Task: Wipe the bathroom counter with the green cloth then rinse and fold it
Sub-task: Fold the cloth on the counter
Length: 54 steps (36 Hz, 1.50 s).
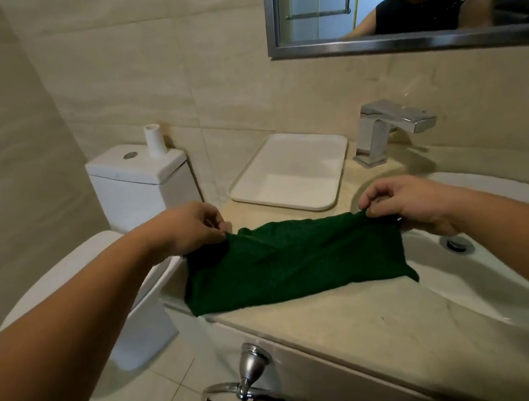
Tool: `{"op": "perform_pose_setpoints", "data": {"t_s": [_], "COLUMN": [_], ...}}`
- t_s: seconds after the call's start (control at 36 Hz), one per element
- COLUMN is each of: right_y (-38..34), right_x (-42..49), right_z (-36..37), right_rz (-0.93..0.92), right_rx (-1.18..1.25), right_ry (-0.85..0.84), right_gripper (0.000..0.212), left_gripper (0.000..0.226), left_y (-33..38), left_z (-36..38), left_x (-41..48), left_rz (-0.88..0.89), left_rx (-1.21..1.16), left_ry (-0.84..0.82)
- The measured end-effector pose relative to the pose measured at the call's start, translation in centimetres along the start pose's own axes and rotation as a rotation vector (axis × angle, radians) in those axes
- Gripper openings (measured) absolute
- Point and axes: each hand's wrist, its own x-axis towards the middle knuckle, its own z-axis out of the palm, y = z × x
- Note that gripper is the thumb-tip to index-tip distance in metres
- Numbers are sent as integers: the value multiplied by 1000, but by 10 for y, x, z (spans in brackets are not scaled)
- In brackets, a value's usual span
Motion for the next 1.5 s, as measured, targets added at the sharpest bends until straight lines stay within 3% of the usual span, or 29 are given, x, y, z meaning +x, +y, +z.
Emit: {"op": "perform_pose_setpoints", "data": {"t_s": [0.19, 0.44, 0.64, 0.81, 0.86, 0.94, 1.03, 1.08, 1.14, 1.22, 1.36, 1.5], "right_y": [18, 38, 33, 20, 21, 19, 11, 6, 2, -9, -31, -54], "right_x": [16, 24, 18, 5, 7, 11, 10, 10, 11, 8, -3, -15], "right_z": [7, 3, 5, -9, -9, -5, -1, 1, 0, -1, -2, 12], "right_rz": [-50, -48, 16, 100, 115, 111, 102, 93, 90, 84, 0, -47], "right_rx": [-90, -22, -30, 235, 257, 154, 85, 82, 106, 207, 557, 650], "right_ry": [-40, -123, -166, -79, -86, -52, -15, 7, 30, 51, -38, -132], "right_gripper": [19, 27, 16, 24, 24, 21, 20, 21, 20, 23, 28, 24], "left_gripper": [50, 37, 25, 22, 24, 29, 42, 39, 33, 44, 55, 64], "left_y": [6, 0, -4, -16, -17, -9, 12, 33, 54, 72, 90, 127], "left_z": [2, -4, -10, -28, -28, -20, -3, 13, 32, 58, 73, 74], "left_x": [7, 11, 7, 7, 10, 13, 7, -4, -18, -31, -29, -29], "left_rz": [41, 75, 76, -80, -129, -132, -8, 178, 339, 489, 521, 461], "left_rx": [250, 407, 184, -198, -137, 225, 582, 616, 495, 522, 466, 197], "left_ry": [-35, -75, -100, -105, -87, -5, 185, 258, 189, 90, 140, 186]}}
